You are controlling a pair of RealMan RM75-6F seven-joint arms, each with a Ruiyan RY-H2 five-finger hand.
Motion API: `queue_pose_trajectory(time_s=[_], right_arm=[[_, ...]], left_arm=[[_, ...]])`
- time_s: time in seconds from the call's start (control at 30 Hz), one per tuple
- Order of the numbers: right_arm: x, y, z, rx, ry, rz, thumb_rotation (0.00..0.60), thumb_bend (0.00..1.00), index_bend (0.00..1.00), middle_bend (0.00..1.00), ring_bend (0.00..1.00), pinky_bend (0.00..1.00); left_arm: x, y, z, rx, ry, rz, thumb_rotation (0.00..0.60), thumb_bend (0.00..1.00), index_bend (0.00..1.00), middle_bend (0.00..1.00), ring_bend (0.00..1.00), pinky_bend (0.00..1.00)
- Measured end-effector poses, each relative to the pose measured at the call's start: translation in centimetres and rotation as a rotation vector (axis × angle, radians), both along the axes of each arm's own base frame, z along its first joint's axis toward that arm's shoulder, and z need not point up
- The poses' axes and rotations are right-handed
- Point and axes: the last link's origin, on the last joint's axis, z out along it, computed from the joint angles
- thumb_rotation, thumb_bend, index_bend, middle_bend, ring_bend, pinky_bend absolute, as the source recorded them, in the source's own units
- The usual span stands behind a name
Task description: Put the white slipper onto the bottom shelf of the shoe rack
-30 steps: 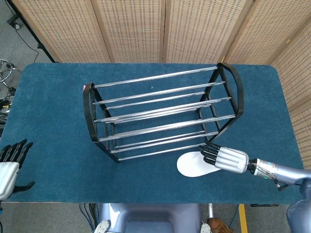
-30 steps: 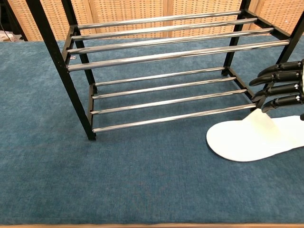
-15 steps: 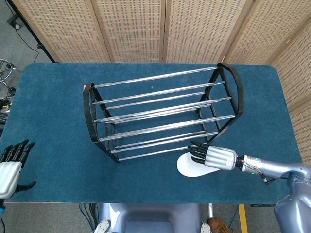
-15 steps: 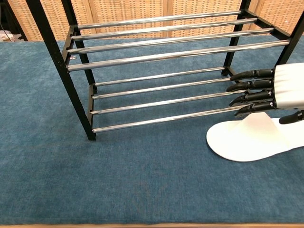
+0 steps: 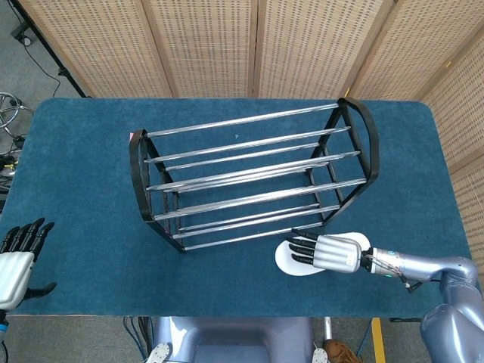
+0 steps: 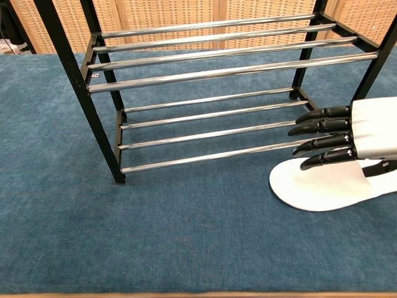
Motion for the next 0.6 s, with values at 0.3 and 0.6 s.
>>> queue_pose_trajectory(time_s=[0.3, 0.6], right_arm=[[0.2, 1.5, -0.7, 0.052, -0.042, 0.017, 0.6, 0.2, 0.27, 0.26, 0.14, 0.29], [0.3, 1.4, -1.5, 0.045, -0.054, -0.01, 0.6, 0.28, 0.4, 0.39, 0.32, 0.46]], left_arm=[[0.2, 0.0, -0.1, -0.005, -0.006, -0.006, 0.6, 0.09, 0.0, 0.0, 0.0, 0.0], [0.2, -0.2, 0.2, 0.001, -0.011, -0.009, 0.6, 0.09, 0.0, 0.0, 0.0, 0.0]])
